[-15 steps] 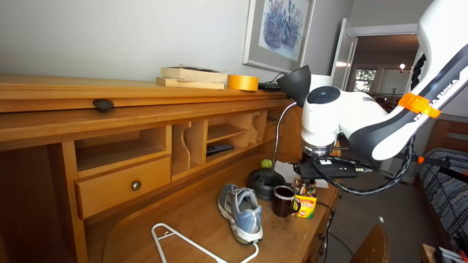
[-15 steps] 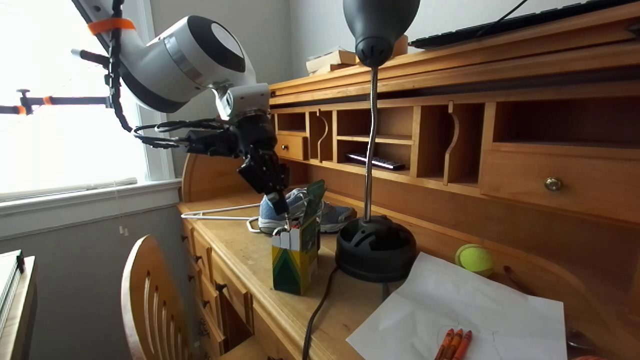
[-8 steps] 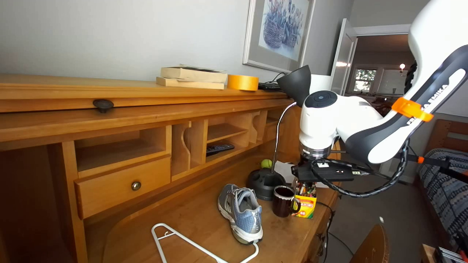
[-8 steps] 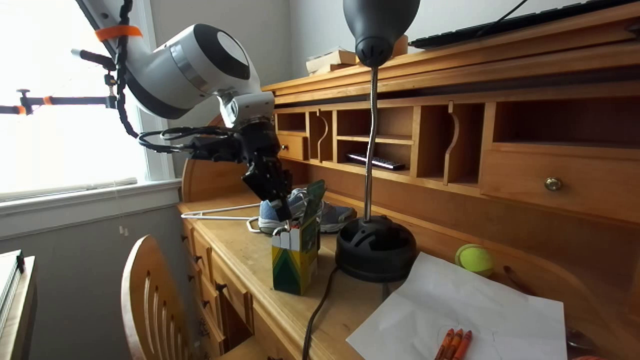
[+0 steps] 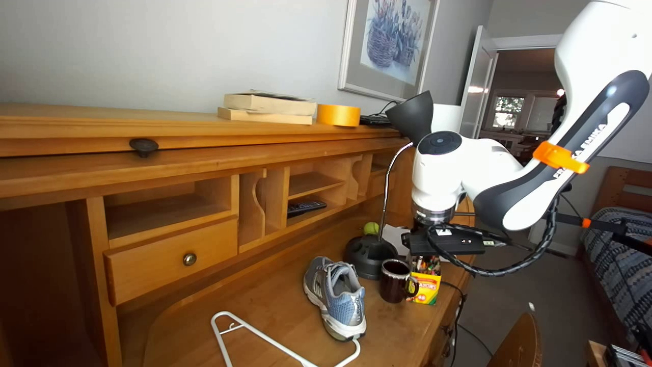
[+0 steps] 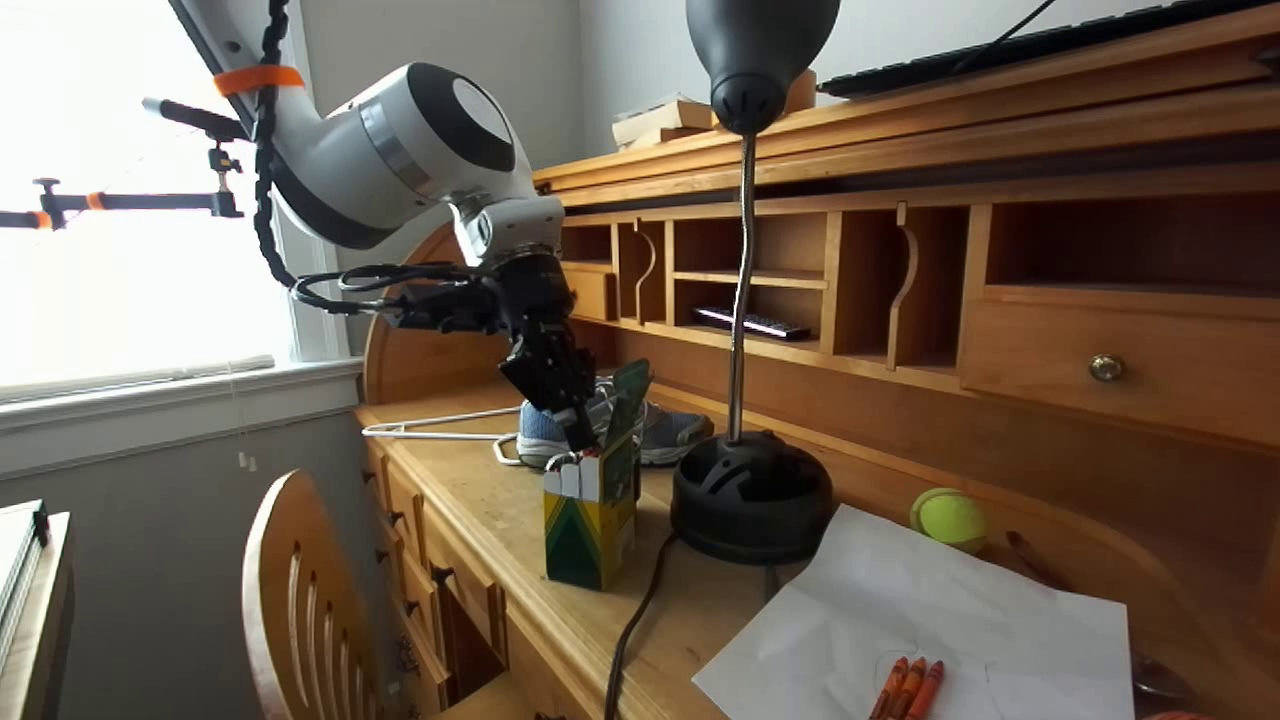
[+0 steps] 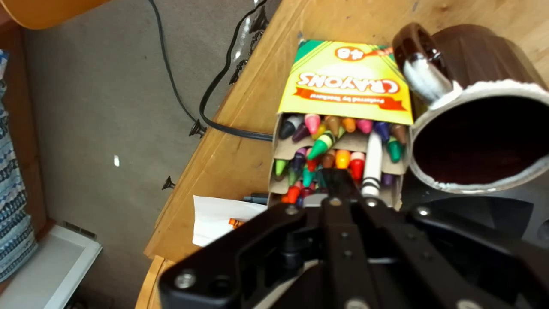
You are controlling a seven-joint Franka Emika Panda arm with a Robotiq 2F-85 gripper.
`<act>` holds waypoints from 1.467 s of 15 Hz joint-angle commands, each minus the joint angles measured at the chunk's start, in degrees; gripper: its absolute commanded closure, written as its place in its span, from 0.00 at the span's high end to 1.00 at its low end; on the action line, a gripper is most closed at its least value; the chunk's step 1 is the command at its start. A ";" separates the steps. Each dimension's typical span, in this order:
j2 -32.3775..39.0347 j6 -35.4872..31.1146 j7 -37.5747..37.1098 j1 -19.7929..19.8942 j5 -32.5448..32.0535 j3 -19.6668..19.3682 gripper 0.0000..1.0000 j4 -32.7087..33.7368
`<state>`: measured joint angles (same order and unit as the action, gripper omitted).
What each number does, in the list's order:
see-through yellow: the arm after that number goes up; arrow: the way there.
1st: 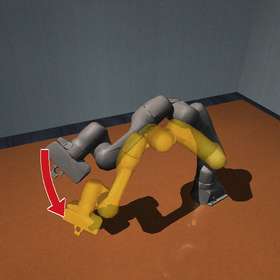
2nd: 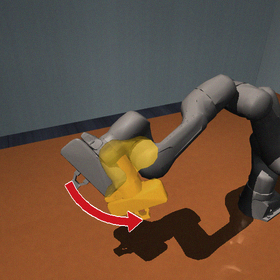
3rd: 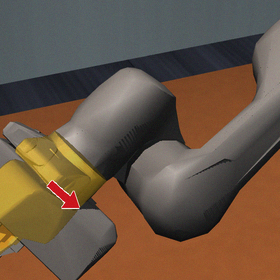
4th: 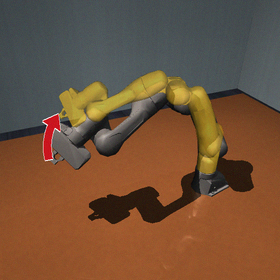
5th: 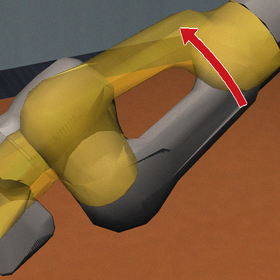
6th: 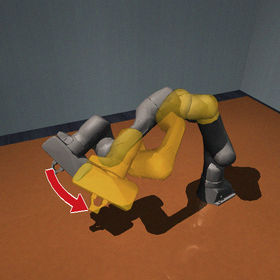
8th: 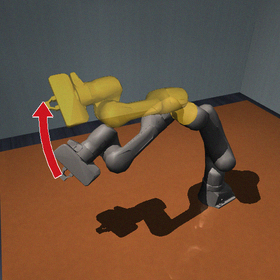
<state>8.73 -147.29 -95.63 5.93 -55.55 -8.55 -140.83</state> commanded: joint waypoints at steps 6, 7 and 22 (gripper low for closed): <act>-1.58 0.26 2.23 -0.95 2.15 1.06 0.00 -0.50; -1.54 0.33 2.52 -0.92 2.37 1.12 0.00 -0.52; -6.60 5.29 2.34 -1.41 2.86 2.15 0.00 -2.48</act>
<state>4.97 -144.05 -94.08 5.14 -54.51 -6.88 -141.50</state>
